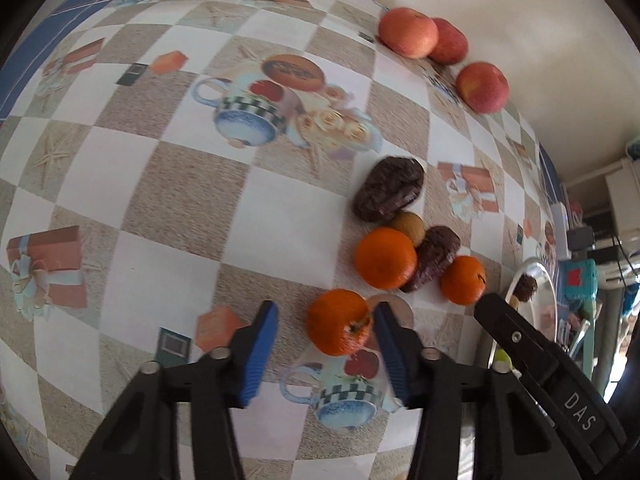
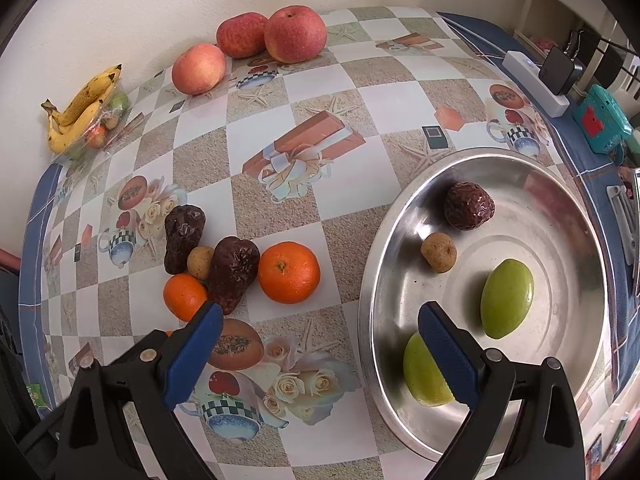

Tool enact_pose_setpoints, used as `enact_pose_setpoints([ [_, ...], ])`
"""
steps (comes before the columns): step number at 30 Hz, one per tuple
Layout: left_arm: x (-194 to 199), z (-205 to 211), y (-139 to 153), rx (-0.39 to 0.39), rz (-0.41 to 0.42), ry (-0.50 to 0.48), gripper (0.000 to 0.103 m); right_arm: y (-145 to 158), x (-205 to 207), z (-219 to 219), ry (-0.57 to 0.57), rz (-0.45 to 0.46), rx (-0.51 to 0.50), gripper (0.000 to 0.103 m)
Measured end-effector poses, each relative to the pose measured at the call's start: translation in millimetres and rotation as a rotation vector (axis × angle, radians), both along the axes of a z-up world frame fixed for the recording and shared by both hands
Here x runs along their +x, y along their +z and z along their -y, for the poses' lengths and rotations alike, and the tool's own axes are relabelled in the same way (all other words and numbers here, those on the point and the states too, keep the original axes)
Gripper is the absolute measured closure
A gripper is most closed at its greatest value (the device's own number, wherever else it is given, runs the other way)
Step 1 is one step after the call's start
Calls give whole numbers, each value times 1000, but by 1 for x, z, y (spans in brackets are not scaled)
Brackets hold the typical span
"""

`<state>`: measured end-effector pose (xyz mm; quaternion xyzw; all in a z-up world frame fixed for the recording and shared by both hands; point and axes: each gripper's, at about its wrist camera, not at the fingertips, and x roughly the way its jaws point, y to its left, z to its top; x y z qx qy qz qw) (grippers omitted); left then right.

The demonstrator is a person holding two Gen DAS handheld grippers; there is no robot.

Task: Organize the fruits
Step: 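Grasp a tangerine with the left tool, then grasp another tangerine with the right tool while the left holds its tangerine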

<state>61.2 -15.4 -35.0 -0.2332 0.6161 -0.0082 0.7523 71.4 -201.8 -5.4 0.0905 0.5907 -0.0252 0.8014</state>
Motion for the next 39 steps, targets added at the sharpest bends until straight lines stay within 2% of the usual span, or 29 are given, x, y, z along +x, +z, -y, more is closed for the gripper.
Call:
enact_pose_setpoints([
  [3, 1, 8, -3, 5, -6, -31, 64, -1, 0, 0, 0, -2, 0, 5],
  [6, 2, 15, -1, 40, 4, -56, 66, 0, 0, 0, -1, 0, 2, 5],
  [11, 2, 21, -1, 49, 9, -74, 66, 0, 0, 1, 0, 4, 13, 5],
  [19, 3, 7, 1, 14, 13, -8, 67, 3, 1, 5, -10, 46, 37, 5],
  [22, 2, 2, 2, -4, 15, 6, 67, 6, 0, 6, -17, 82, 15, 5],
  [25, 1, 2, 2, -6, 9, 13, 67, 11, 1, 6, -16, 115, 0, 10],
  [27, 2, 1, 0, -12, 1, 18, 67, 13, 2, 5, -6, 130, 3, 19],
  [31, -1, -3, 0, -20, -6, 38, 67, 14, 2, -2, 33, 146, 18, 20],
  [33, 0, -4, 0, -21, -6, 49, 67, 13, 3, -7, 57, 145, 19, 33],
  [35, -1, -7, 0, -26, -7, 57, 67, 10, 3, -10, 72, 140, 14, 35],
  [36, -1, -8, 0, -29, -8, 60, 67, 7, 3, -12, 83, 138, 14, 43],
  [37, -1, -9, -1, -31, -10, 65, 67, 4, 4, -14, 90, 130, 14, 46],
  [39, -1, -10, -1, -34, -13, 71, 67, -2, 4, -16, 102, 114, 11, 48],
])
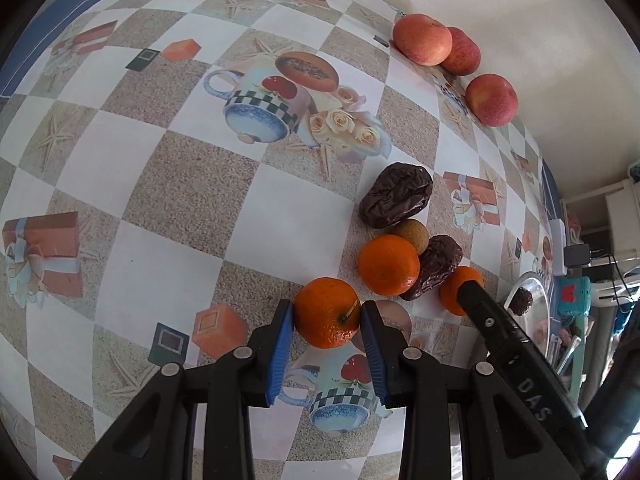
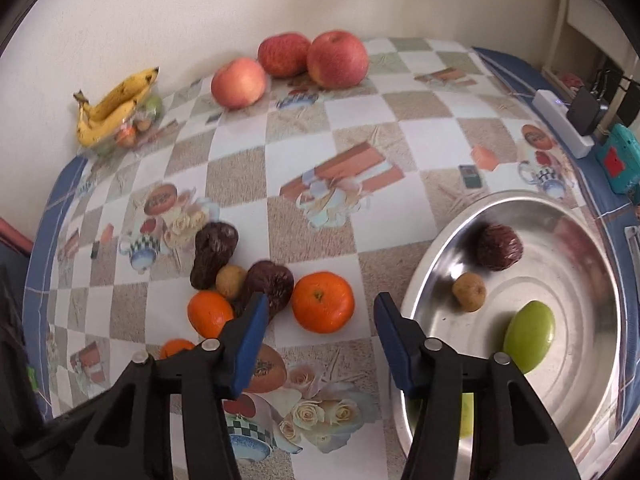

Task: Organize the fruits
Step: 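Grasp another tangerine with the right tool while the left holds its tangerine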

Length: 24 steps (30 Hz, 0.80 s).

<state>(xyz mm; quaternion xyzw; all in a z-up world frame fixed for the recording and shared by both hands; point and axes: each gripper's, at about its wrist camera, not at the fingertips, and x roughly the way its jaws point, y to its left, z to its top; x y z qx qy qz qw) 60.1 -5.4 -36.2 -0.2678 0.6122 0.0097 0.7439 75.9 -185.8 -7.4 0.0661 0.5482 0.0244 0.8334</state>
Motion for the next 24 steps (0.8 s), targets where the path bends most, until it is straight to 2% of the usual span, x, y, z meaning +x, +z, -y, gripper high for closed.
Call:
enact_pose_setpoints([
  [3, -1, -1, -1, -2, -5, 5, 67, -7, 1, -3, 14, -13, -13, 53],
  [10, -1, -1, -1, -3, -6, 10, 67, -19, 5, -1, 8, -24, -13, 55],
  [24, 1, 0, -3, -2, -7, 14, 66, -24, 5, -1, -7, -22, -2, 62],
])
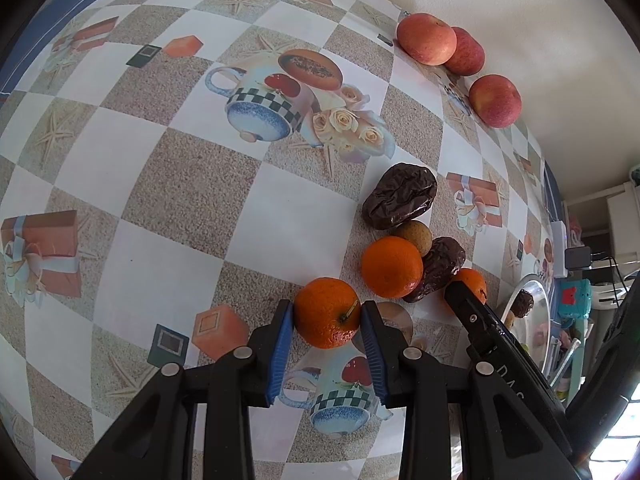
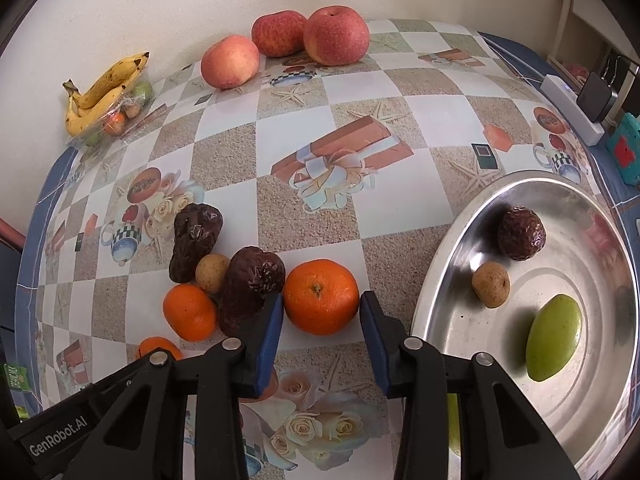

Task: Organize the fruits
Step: 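Grasp another tangerine with the right tool while the left holds its tangerine, then carry both tangerines into the steel bowl and open both tools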

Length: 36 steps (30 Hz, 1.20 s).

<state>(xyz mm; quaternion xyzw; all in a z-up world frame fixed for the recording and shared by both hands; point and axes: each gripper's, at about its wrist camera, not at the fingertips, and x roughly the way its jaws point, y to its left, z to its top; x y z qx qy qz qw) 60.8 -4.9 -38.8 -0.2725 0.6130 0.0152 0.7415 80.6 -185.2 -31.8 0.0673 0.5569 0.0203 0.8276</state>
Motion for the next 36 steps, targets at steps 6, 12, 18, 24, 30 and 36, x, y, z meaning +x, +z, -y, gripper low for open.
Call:
enact_pose_setpoints([
  [6, 0, 1, -1, -4, 1, 7, 66, 0, 0, 0, -5, -3, 4, 63],
  [12, -1, 0, 0, -1, 3, 20, 66, 5, -2, 5, -25, -3, 20, 63],
  [18, -3, -6, 8, -9, 31, 46, 67, 19, -4, 10, -48, 30, 49, 63],
  [24, -3, -6, 23, -18, 86, 44, 67, 39, -6, 12, -55, 83, 63, 63],
  [30, -2, -3, 31, -15, 109, 23, 67, 49, -9, 13, -58, 90, 53, 63],
  [36, 0, 12, 34, -2, 123, -18, 67, 48, -10, 19, -77, 72, 46, 63],
])
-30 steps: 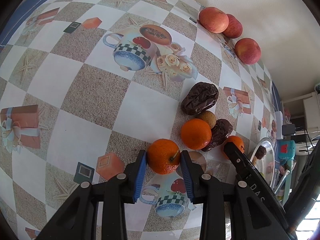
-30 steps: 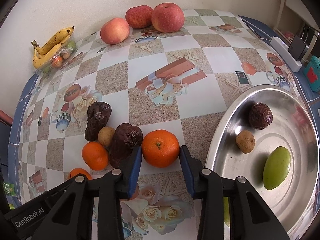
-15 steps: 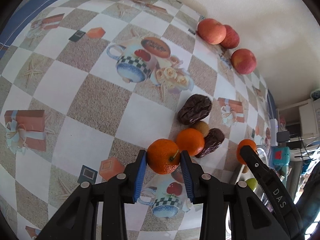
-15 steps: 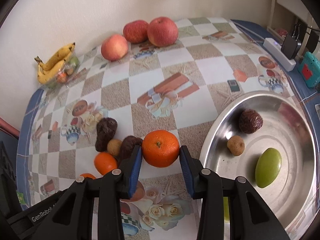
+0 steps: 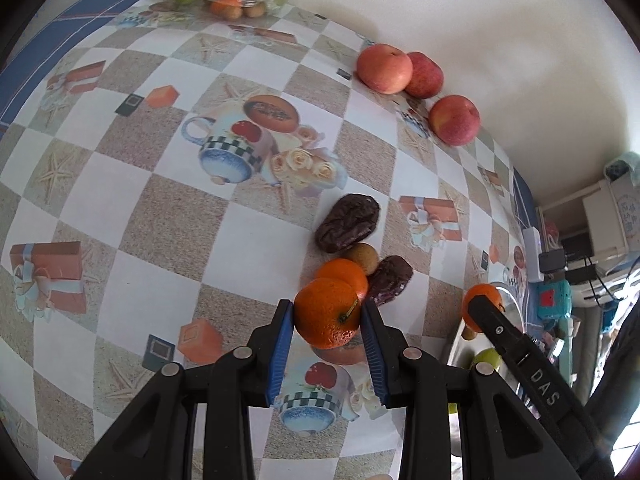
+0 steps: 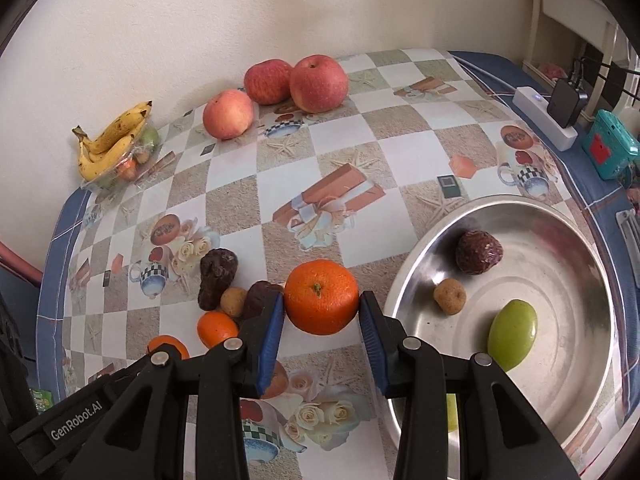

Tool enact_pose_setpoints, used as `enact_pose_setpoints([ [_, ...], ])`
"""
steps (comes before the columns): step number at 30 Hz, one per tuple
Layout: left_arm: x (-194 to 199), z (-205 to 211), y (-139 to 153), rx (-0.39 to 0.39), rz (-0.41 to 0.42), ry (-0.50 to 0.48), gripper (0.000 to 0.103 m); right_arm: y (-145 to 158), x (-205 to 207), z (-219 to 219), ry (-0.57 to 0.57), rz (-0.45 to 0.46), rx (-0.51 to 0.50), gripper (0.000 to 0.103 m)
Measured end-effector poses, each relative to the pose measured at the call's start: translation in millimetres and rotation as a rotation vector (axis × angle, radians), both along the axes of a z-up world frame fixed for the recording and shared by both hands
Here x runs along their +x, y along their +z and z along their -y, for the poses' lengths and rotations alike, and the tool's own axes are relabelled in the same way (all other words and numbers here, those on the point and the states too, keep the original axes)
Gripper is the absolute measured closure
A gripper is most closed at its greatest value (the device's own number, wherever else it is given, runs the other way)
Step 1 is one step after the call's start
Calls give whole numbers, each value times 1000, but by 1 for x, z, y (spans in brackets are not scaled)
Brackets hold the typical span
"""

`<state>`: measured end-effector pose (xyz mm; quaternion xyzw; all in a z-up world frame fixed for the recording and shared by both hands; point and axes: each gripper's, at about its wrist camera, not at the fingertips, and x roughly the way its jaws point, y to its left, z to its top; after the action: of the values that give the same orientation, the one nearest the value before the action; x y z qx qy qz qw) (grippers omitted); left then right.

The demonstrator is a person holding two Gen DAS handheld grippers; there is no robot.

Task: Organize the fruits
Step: 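Carry both tangerines into the steel bowl and open both tools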

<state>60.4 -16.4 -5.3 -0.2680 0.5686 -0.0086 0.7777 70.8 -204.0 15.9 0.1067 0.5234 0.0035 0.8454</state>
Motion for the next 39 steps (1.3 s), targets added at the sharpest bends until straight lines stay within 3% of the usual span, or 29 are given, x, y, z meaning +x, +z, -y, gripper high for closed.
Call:
enact_pose_setpoints([
  [6, 1, 27, 5, 5, 28, -77, 67, 4, -3, 27, -78, -11, -4, 63],
  [13, -4, 88, 8, 13, 72, -247, 67, 4, -13, 80, -221, -56, -1, 63],
  [21, -11, 148, 12, 8, 141, -417, 66, 15, -26, 126, -305, -47, 6, 63],
  [28, -9, 159, 15, 33, 202, -438, 66, 19, -32, 146, -335, -47, 9, 63],
  [31, -8, 158, 13, 40, 197, -438, 62, 17, -32, 145, -330, -56, 14, 63],
  [33, -8, 157, 13, 40, 198, -432, 52, 16, -31, 142, -324, -60, 18, 63],
  [39, -6, 151, 15, 46, 201, -416, 52, 14, -29, 137, -307, -69, 10, 63],
])
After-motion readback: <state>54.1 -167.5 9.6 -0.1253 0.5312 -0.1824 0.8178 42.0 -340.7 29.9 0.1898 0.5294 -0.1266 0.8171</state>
